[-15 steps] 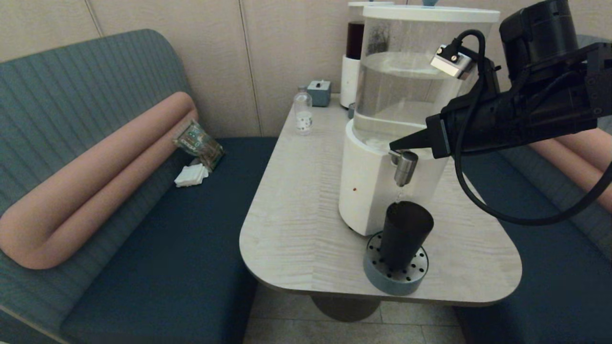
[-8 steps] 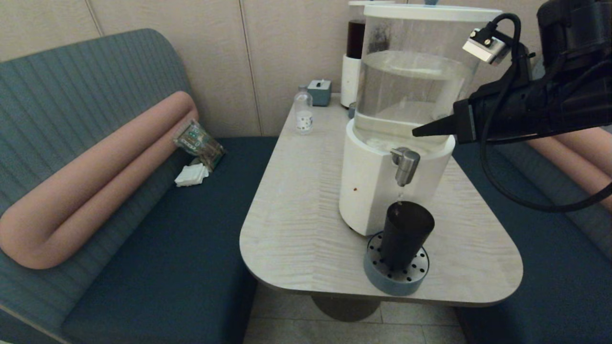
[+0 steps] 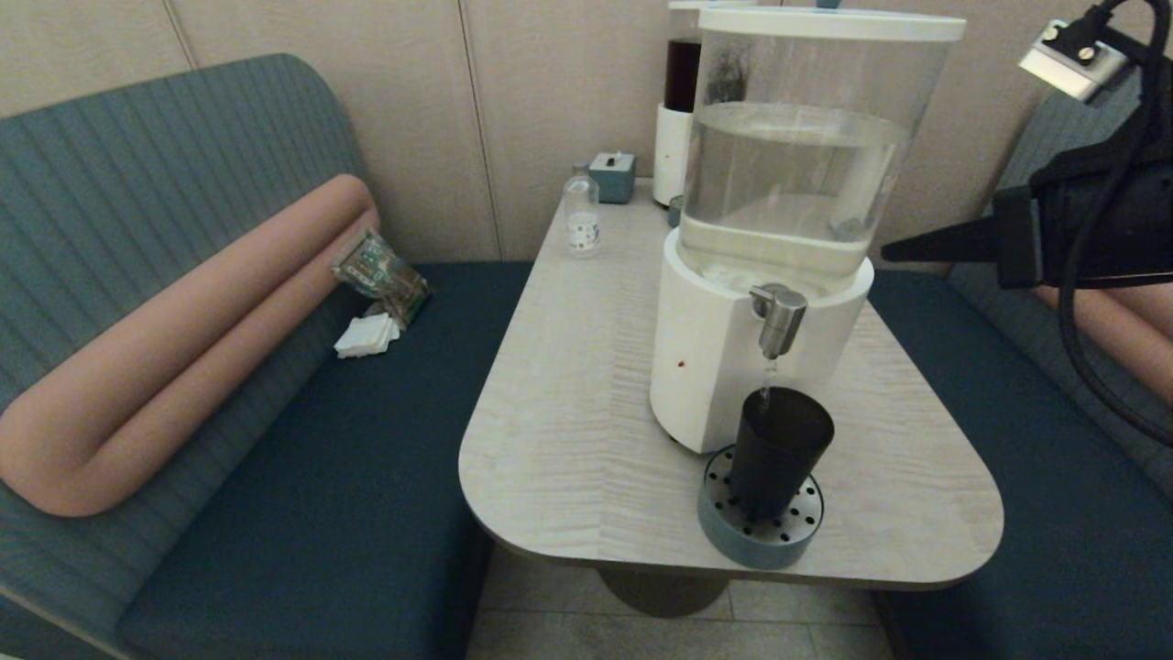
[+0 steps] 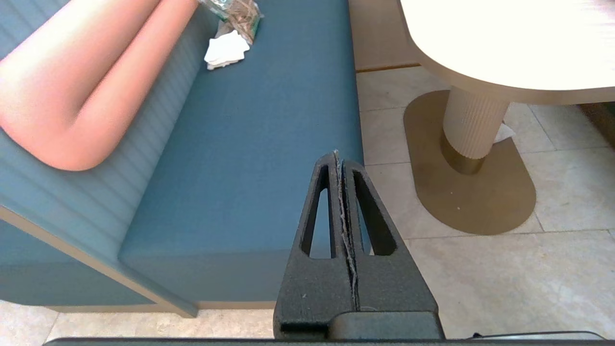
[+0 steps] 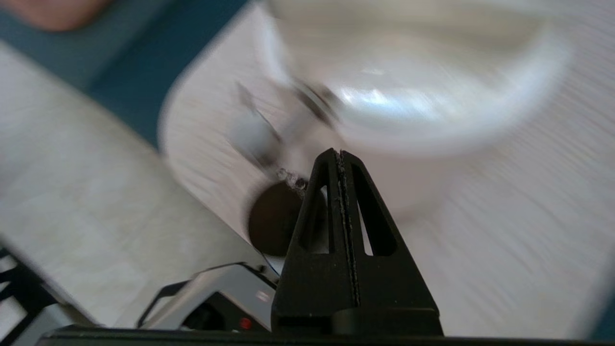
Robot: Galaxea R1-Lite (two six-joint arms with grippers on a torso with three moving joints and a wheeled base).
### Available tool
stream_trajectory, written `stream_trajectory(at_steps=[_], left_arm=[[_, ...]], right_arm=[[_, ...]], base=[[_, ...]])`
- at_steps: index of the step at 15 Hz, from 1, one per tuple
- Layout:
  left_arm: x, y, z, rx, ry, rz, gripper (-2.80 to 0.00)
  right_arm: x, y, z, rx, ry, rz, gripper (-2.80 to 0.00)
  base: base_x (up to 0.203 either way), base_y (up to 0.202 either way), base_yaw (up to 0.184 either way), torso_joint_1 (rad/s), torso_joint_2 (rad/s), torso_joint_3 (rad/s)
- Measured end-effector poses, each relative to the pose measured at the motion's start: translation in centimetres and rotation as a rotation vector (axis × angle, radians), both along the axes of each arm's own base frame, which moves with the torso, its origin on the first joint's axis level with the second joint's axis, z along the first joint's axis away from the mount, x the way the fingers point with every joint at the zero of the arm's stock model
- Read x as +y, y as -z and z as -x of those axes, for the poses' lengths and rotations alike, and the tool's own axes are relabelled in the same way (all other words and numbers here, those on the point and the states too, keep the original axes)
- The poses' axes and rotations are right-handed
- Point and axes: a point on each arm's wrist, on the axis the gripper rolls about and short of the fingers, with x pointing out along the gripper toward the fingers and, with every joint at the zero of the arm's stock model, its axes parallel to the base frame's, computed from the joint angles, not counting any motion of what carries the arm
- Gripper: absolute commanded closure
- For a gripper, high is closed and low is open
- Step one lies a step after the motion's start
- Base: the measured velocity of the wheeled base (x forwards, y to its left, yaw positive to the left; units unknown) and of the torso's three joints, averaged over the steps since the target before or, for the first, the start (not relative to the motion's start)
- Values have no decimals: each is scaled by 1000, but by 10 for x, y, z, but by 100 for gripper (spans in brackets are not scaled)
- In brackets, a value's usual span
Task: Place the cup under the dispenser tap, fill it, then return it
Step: Turn off the faucet
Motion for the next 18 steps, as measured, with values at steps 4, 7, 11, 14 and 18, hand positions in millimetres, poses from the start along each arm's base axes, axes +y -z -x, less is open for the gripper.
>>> stream_trajectory(at_steps=[4, 7, 11, 14, 18], left_arm=[[0, 0, 0, 0, 0, 0, 0], [0, 0, 0, 0, 0, 0, 0], [0, 0, 0, 0, 0, 0, 0], [0, 0, 0, 0, 0, 0, 0], [0, 0, 0, 0, 0, 0, 0]], right_arm=[[-25, 10, 52, -8, 189, 48, 0], [-49, 15, 100, -57, 306, 48, 0], [-66, 36, 167, -109, 443, 48, 0], [-66, 61, 210, -169, 501, 45, 0], [-63, 106, 246, -272, 518, 69, 0]], base=[[0, 0, 0, 0, 0, 0], [0, 0, 0, 0, 0, 0], [0, 0, 0, 0, 0, 0], [0, 0, 0, 0, 0, 0], [0, 0, 0, 0, 0, 0]])
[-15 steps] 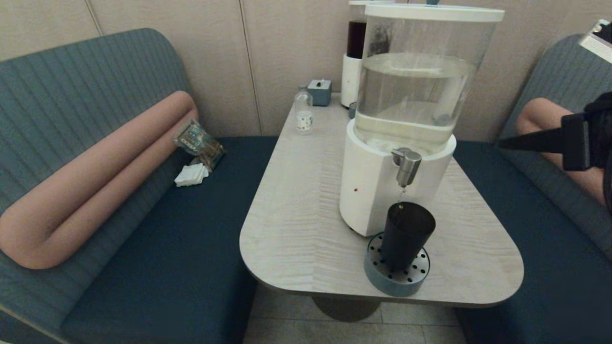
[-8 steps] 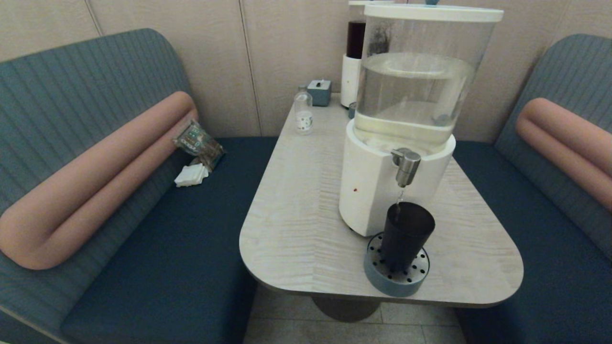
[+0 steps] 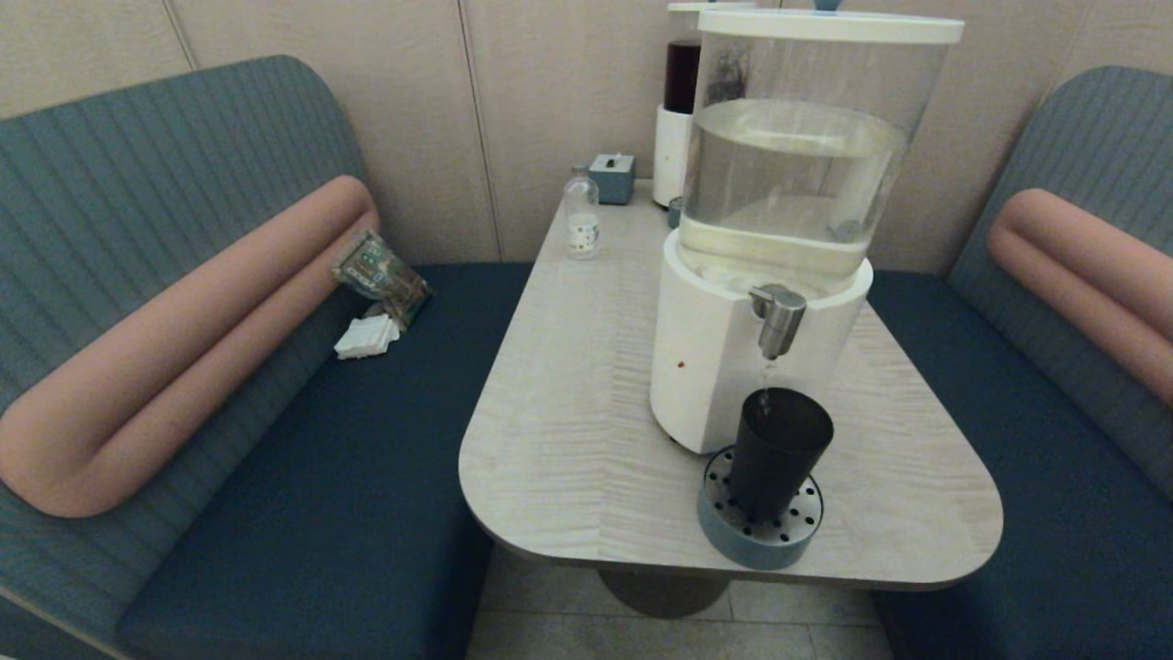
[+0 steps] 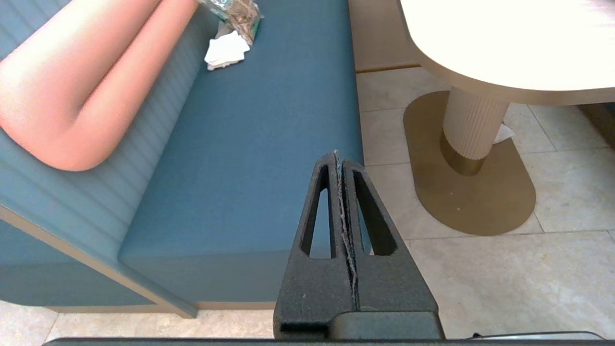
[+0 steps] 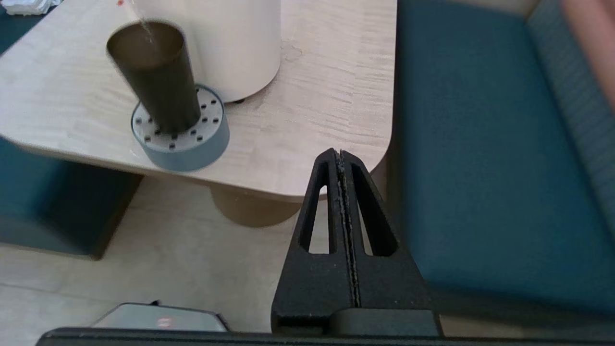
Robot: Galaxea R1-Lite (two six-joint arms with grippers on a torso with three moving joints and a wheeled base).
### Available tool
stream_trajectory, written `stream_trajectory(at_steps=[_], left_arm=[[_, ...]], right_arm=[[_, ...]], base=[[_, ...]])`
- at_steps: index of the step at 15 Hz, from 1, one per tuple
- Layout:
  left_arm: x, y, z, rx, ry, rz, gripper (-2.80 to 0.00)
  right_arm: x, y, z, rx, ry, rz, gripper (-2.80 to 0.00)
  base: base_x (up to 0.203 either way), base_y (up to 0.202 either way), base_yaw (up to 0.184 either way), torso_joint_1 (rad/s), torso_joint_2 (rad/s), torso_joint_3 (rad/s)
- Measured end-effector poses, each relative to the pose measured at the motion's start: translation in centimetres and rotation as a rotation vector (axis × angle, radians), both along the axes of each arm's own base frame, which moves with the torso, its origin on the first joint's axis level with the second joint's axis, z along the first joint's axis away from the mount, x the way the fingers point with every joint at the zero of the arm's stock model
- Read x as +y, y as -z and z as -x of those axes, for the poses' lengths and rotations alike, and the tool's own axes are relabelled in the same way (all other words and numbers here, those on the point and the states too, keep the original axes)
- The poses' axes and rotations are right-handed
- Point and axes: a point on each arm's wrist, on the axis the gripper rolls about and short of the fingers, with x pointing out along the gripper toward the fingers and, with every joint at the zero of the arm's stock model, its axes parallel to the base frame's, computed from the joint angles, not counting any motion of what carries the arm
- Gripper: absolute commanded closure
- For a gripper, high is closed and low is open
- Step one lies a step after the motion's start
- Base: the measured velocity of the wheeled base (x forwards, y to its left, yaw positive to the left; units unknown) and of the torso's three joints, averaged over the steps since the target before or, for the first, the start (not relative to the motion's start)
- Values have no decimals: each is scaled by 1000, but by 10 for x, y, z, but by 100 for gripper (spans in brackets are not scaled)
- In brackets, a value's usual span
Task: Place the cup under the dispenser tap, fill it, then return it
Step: Turn off the faucet
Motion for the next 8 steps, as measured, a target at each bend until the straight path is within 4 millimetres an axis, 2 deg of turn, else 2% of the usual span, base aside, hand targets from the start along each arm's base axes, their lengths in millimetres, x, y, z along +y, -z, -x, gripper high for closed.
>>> stream_trajectory(at_steps=[3, 8], left_arm=[[0, 0, 0, 0, 0, 0, 0], [0, 0, 0, 0, 0, 0, 0]], right_arm=[[2, 23, 19, -63, -14, 32, 0], [2, 24, 24, -214, -23, 63, 0]], base=[[0, 0, 0, 0, 0, 0], [0, 0, 0, 0, 0, 0]])
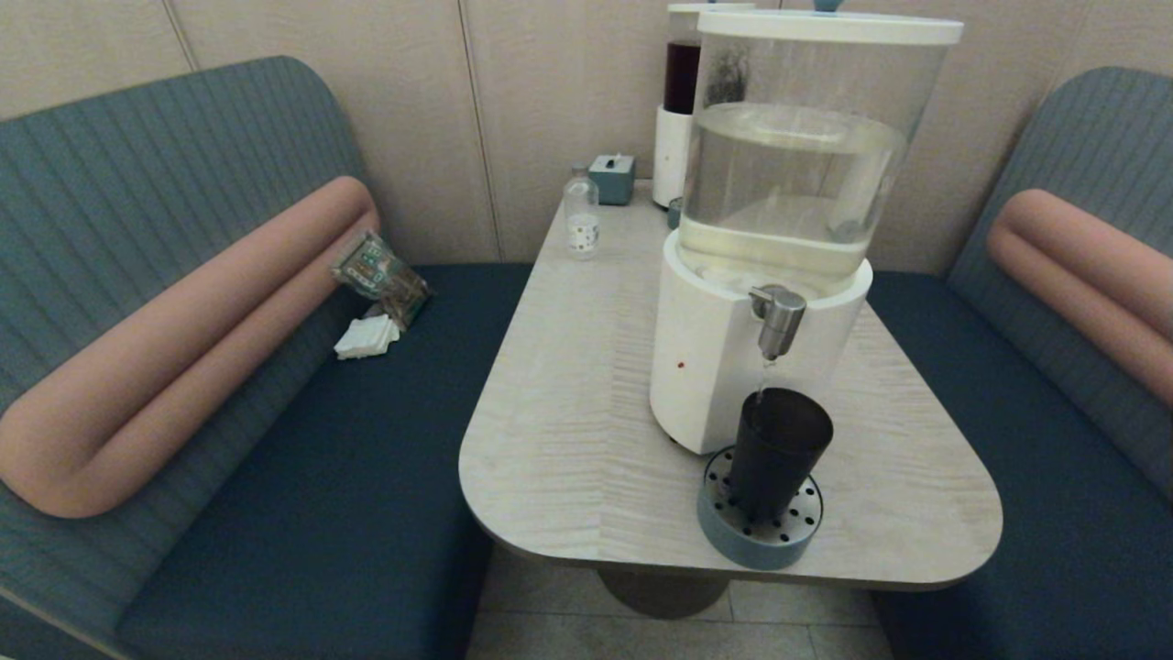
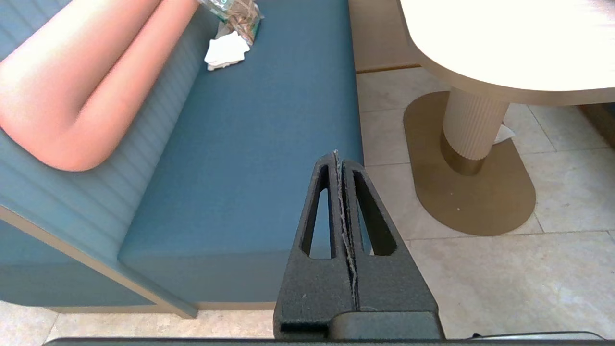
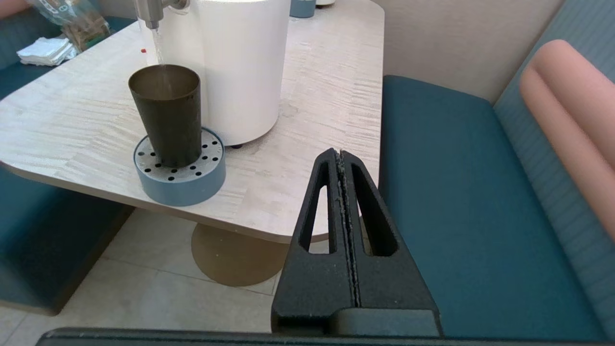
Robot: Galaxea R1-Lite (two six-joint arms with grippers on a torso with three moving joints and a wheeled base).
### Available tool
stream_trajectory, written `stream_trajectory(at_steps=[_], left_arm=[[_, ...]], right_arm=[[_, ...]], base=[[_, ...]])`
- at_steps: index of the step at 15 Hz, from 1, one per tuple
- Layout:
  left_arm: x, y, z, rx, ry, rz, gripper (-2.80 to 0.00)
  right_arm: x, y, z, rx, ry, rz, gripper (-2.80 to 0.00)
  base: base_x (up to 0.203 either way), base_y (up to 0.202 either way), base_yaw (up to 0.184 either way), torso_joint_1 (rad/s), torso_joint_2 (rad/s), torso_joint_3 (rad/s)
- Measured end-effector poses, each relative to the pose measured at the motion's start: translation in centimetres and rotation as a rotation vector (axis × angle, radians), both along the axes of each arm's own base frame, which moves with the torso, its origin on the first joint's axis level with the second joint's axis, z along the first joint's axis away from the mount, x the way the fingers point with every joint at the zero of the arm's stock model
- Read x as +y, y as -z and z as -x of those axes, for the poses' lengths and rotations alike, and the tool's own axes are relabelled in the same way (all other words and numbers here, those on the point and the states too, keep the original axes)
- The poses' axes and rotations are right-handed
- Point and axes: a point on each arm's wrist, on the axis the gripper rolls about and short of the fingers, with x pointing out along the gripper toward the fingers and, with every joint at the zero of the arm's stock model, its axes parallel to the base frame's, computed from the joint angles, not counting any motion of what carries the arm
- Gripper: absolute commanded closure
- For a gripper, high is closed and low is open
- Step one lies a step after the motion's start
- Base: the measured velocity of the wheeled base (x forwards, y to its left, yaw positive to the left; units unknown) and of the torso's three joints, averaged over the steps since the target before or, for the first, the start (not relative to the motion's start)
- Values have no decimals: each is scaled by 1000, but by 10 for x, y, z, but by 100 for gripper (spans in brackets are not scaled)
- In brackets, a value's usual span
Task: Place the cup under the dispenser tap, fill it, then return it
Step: Turn off the faucet
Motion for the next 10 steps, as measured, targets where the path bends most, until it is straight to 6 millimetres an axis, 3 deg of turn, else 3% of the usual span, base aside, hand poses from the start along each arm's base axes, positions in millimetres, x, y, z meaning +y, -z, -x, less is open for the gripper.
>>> stream_trajectory(at_steps=[5, 10], left_arm=[[0, 0, 0, 0, 0, 0, 0], [0, 0, 0, 0, 0, 0, 0]], right_arm=[[-4, 15, 3, 4, -24, 8, 0], [-6, 64, 4, -67, 29, 42, 0]], base=[[0, 0, 0, 0, 0, 0], [0, 0, 0, 0, 0, 0]])
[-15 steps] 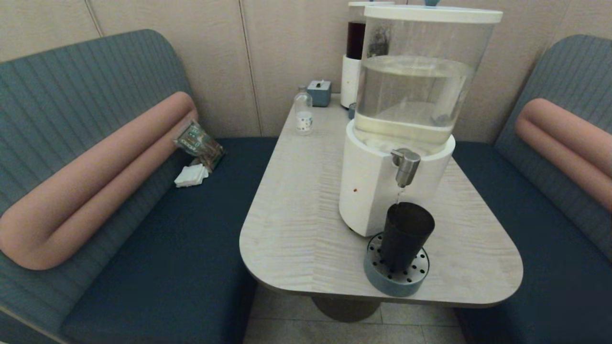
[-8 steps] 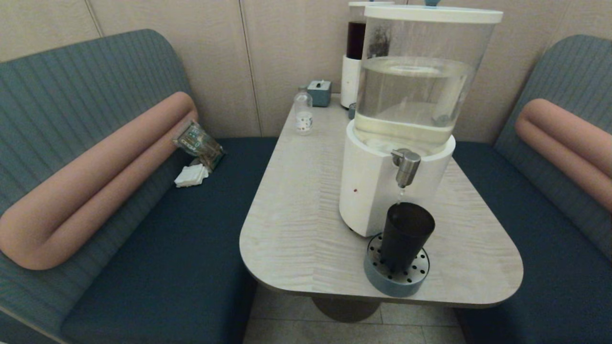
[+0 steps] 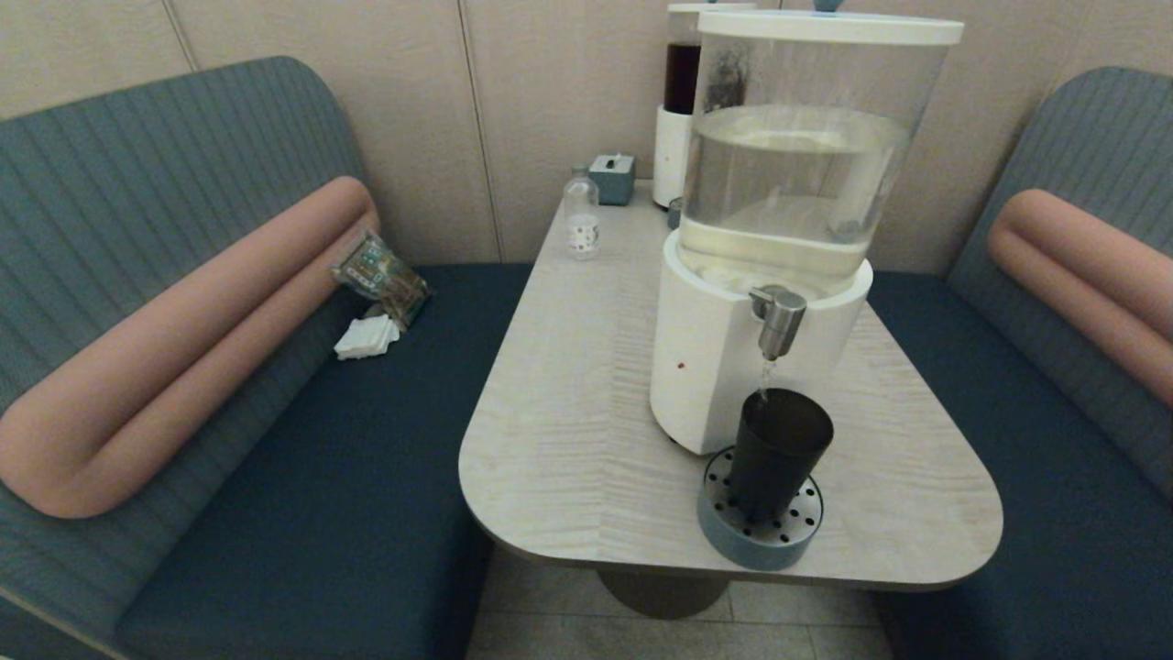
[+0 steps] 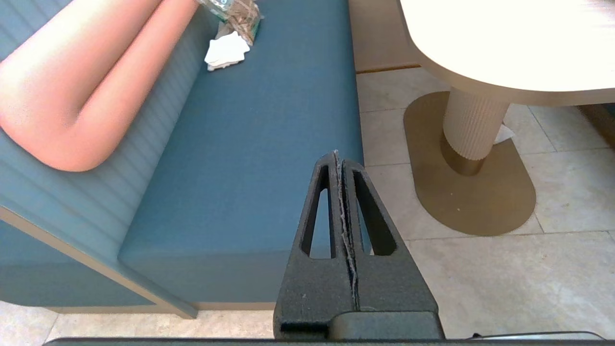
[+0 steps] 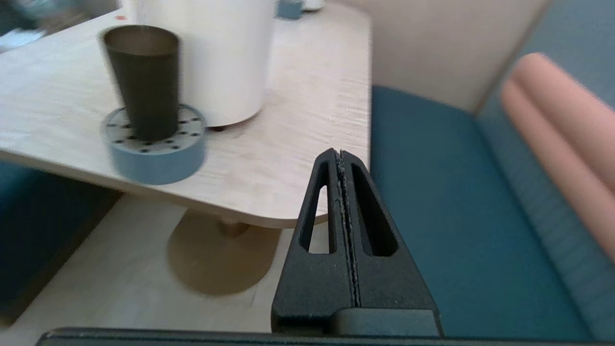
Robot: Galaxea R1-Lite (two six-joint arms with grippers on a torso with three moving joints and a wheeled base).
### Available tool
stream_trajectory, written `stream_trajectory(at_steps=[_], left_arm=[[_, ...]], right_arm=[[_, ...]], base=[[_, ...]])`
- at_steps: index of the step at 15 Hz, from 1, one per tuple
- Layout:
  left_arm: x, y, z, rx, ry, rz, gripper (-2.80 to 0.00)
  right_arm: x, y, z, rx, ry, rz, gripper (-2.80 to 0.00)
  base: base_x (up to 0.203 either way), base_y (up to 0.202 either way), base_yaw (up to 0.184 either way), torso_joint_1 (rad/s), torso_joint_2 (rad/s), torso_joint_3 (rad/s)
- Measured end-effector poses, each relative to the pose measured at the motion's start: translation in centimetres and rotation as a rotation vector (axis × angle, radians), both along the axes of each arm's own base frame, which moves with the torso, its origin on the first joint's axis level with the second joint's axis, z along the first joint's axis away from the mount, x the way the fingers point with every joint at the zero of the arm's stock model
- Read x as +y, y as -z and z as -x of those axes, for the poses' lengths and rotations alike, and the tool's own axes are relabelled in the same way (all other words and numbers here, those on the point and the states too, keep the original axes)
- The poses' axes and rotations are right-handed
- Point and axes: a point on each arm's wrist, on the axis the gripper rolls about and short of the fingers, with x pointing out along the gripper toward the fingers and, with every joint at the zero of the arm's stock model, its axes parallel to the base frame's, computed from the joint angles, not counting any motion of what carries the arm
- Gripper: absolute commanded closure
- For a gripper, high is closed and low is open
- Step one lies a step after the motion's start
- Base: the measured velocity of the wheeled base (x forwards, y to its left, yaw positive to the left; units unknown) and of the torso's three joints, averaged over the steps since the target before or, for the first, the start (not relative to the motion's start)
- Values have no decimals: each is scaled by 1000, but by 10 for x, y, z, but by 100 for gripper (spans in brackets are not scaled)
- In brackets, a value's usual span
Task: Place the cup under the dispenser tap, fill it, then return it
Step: Turn off the faucet
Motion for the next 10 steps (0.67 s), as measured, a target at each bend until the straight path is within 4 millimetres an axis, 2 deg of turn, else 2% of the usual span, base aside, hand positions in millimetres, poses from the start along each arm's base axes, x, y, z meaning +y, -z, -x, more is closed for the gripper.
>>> stream_trajectory(at_steps=[3, 6, 10], left_arm=[[0, 0, 0, 0, 0, 0, 0], [0, 0, 0, 0, 0, 0, 0], [0, 0, 0, 0, 0, 0, 0]], right_arm=[[-1, 23, -5, -68, 55, -15, 0], [-1, 46, -13, -22, 57, -18, 0], [-1, 53, -15, 5, 55, -30, 0]], base=[[0, 0, 0, 0, 0, 0], [0, 0, 0, 0, 0, 0], [0, 0, 0, 0, 0, 0]])
